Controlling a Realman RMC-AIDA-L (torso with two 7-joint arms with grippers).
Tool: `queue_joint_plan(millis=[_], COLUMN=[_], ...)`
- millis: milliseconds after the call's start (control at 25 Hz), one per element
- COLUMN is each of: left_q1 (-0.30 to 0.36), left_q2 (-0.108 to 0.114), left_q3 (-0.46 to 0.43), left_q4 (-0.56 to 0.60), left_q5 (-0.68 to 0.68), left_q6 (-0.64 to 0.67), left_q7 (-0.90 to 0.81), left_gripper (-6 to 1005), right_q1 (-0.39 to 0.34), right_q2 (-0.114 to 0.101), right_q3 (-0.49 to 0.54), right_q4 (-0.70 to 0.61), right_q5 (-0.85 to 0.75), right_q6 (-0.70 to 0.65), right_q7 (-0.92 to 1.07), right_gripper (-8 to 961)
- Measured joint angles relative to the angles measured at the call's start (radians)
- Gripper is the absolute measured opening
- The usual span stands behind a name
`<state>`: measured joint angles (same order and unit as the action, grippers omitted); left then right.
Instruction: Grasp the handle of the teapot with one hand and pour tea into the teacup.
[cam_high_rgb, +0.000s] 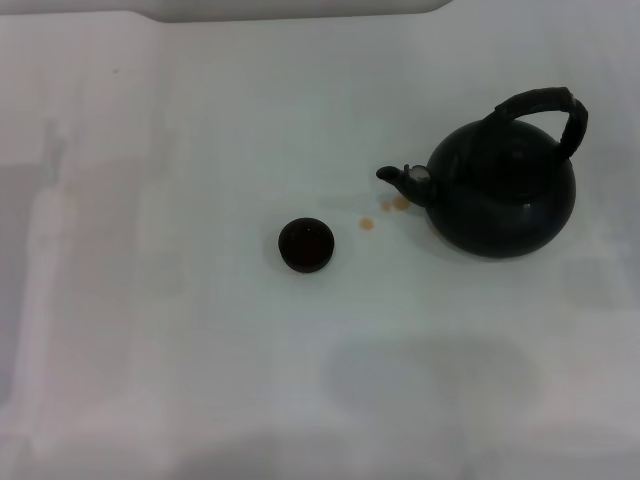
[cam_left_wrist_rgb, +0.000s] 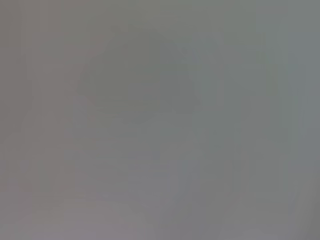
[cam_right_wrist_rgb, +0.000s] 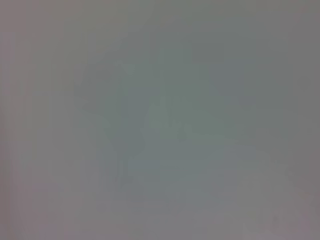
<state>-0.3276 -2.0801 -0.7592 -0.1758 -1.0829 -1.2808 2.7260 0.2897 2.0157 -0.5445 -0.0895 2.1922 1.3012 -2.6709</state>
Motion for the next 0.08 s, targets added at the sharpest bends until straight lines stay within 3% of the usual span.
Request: queue_joint_plan(millis=[80], left_q1=[-0.001], left_q2=[0.000], left_q3=[0.000], left_q4=[-0.001], left_q5=[0.000], left_q6=[0.000], left_q7=[0.000], left_gripper=[847], right_q1=[0.000], right_q2=[0.000], right_q3=[0.000], right_q4=[0.000], right_q5=[0.000], right_q6=[-0.005], right_q7=[0.000], right_gripper=[573])
